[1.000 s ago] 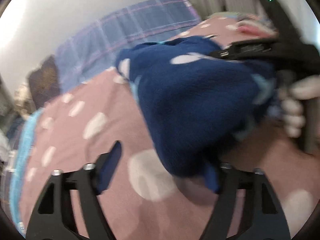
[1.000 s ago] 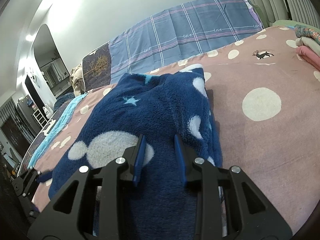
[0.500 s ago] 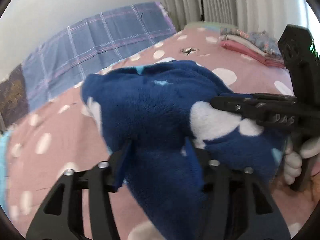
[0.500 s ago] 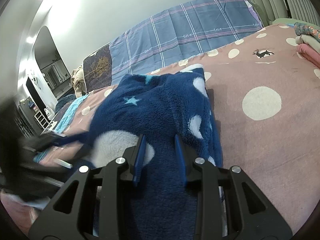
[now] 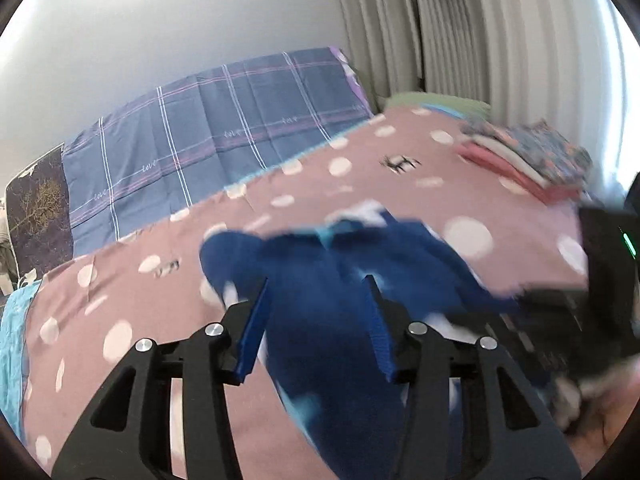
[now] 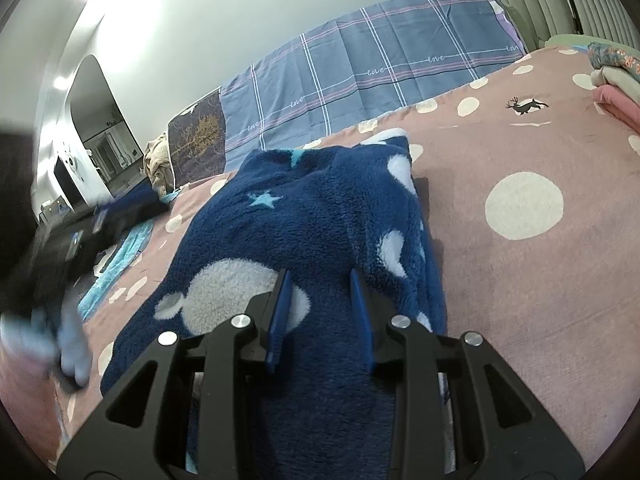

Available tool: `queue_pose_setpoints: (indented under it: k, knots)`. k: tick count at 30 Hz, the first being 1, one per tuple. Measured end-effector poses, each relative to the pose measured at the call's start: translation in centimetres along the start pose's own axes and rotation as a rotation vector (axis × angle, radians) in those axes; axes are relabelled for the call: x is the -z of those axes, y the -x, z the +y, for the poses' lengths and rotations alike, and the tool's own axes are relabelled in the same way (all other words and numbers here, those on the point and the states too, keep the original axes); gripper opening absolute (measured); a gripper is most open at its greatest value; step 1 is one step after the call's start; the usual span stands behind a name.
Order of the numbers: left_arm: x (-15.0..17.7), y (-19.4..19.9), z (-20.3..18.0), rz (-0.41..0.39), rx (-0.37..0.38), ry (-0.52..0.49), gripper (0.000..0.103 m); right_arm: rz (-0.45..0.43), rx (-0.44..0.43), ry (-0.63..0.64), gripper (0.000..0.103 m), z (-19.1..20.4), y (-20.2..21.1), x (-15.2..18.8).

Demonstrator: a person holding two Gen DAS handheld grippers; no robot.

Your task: Fold small clothes

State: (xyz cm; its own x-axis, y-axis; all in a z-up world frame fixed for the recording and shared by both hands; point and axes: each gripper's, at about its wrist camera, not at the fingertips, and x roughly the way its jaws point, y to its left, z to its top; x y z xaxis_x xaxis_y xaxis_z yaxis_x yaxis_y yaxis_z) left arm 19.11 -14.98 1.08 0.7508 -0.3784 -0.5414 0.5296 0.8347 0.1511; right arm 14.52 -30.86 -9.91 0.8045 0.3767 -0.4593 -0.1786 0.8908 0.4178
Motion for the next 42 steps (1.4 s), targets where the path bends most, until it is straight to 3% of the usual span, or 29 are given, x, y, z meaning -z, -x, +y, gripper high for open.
queue_pose_setpoints:
  k: [3, 5, 6, 8, 10, 16, 18, 20, 23, 24, 25, 26, 28, 34, 36, 38, 42]
  knots:
    - [-1.8, -4.6, 1.9, 0.046, -0.032, 0.039, 0.046, 0.0, -0.003, -0.002, 0.03, -0.1, 0.0, 0.0]
    - [-0.4, -11.1, 2.4, 0.228, -0.067, 0.016, 0.048, 0.001, -0.004, -0.003, 0.03, -0.1, -0.1, 0.0]
    - [1.2, -13.5, 2.4, 0.25, -0.063, 0.018, 0.048, 0.006, -0.009, 0.001, 0.03, 0.0, -0.2, 0.0]
    - [1.1, -13.5, 2.1, 0.221, -0.081, 0.033, 0.046, 0.006, 0.005, 0.008, 0.03, 0.1, -0.3, 0.0]
    - [1.0, -13.2, 1.1, 0.219, -0.122, -0.032, 0.045, 0.007, -0.004, -0.001, 0.03, -0.1, -0.3, -0.1]
    - [-0.2, -10.3, 1.9, 0.207, -0.103, -0.022, 0.046, 0.002, -0.011, -0.001, 0.031, 0.0, -0.2, 0.0]
    - [-0.3, -8.2, 2.1, 0.169, -0.075, 0.011, 0.046, 0.001, -0.017, -0.011, 0.031, -0.2, -0.2, 0.0]
    - [-0.1, -4.8, 1.5, 0.107, 0.005, 0.022, 0.046, 0.001, -0.022, -0.015, 0.031, -0.2, -0.2, 0.1]
    - [2.2, -0.8, -1.4, 0.047, 0.065, -0.109, 0.067, 0.0, -0.02, -0.013, 0.031, -0.1, -0.1, 0.1]
    - [3.4, -0.4, -2.7, 0.052, 0.064, -0.188, 0.073, 0.001, -0.02, -0.013, 0.031, -0.1, -0.1, 0.1]
    - [5.4, -0.7, -4.4, 0.048, 0.003, -0.301, 0.073, 0.002, -0.021, -0.012, 0.031, -0.1, -0.1, 0.1]
    - [6.8, -1.0, -5.4, 0.016, -0.048, -0.346, 0.072, 0.006, -0.019, -0.004, 0.031, 0.1, -0.2, 0.1]
    - [7.1, -1.6, -5.7, 0.033, -0.038, -0.278, 0.061, 0.008, 0.008, 0.009, 0.032, 0.4, -0.3, 0.1]
    - [6.8, -2.2, -6.7, 0.046, -0.08, -0.301, 0.06, 0.011, -0.015, -0.085, 0.032, -0.5, 1.8, -0.1]
    - [7.1, -2.1, -6.1, 0.039, -0.076, -0.287, 0.06, -0.017, 0.007, -0.143, 0.048, -1.0, 4.8, 0.1]
    - [7.1, -2.0, -6.2, 0.03, -0.071, -0.269, 0.06, -0.036, 0.049, -0.177, 0.053, -1.4, 7.9, 1.0]
    - [7.2, -1.8, -6.1, 0.025, -0.067, -0.26, 0.06, 0.032, -0.001, -0.326, 0.072, -2.3, 10.8, 3.8]
